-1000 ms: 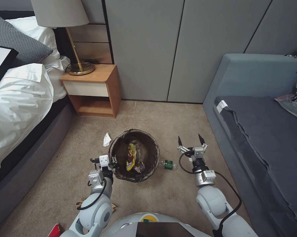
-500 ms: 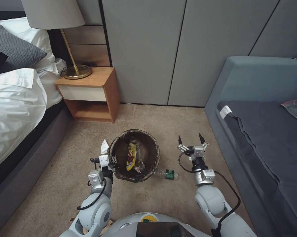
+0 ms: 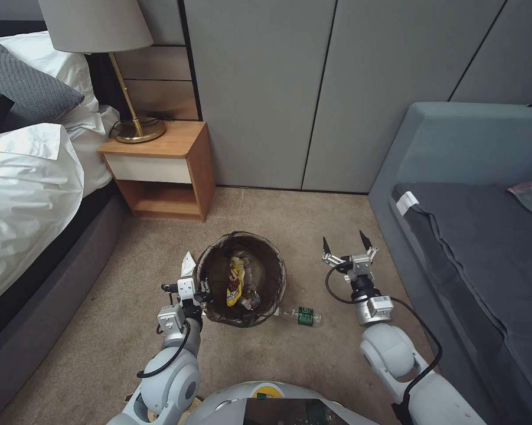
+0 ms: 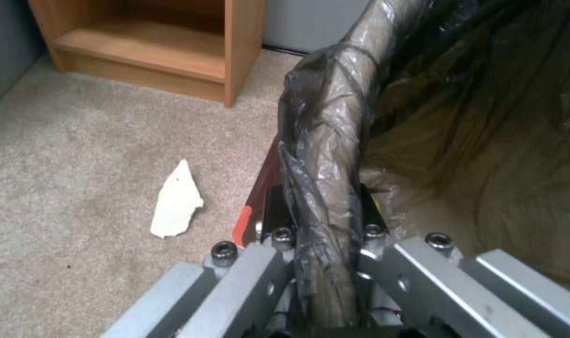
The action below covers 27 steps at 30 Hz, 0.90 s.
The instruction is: Pick up the trash bin, then pick up the garbage from the floor and place it into the trash bin.
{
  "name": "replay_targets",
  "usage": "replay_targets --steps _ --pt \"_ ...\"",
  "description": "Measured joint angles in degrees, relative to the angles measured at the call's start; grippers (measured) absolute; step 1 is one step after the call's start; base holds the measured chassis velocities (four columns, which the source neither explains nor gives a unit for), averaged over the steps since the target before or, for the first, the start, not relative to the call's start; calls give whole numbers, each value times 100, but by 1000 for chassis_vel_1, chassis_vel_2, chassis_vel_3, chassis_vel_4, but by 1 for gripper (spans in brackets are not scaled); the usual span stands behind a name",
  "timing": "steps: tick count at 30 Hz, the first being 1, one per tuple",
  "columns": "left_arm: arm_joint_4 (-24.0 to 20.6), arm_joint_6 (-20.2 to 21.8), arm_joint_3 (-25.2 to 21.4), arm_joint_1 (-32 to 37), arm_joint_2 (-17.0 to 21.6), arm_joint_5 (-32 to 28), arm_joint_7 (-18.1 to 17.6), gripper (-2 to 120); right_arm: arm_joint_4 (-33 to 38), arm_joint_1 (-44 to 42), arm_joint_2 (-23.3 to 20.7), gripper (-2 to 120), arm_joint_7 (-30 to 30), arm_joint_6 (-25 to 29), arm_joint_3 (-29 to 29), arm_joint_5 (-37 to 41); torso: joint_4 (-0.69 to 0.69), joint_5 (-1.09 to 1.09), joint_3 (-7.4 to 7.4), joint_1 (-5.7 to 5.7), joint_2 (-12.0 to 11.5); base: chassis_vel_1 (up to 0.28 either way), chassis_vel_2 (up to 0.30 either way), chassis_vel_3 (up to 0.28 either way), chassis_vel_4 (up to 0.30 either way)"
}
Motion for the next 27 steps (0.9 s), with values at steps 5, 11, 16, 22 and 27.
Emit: replay_targets --steps 5,11,16,22,27 --pt "0 -2 -1 -2 18 -1 -1 2 -90 250 -694 100 -181 -278 -91 867 0 0 0 0 0 0 0 0 0" --pt "-1 -10 -22 -7 51 -12 -1 2 -290 586 -1669 100 -529 -411 -493 1824 2 0 0 0 0 0 0 0 0" --pt "12 -12 -27 -42 69 -42 -1 2 -441 1051 -2645 100 -1014 -496 -955 2473 0 -1 0 0 0 0 0 0 0" --pt "52 -13 -21 -69 88 -55 -1 2 -683 1744 -3274 100 -1793 -521 -1400 3050 1 -2 0 0 0 0 0 0 0" --pt "105 -12 6 -105 61 -55 0 2 -1055 2597 -3509 100 -2654 -433 -2165 3441 0 -2 0 0 0 0 0 0 0"
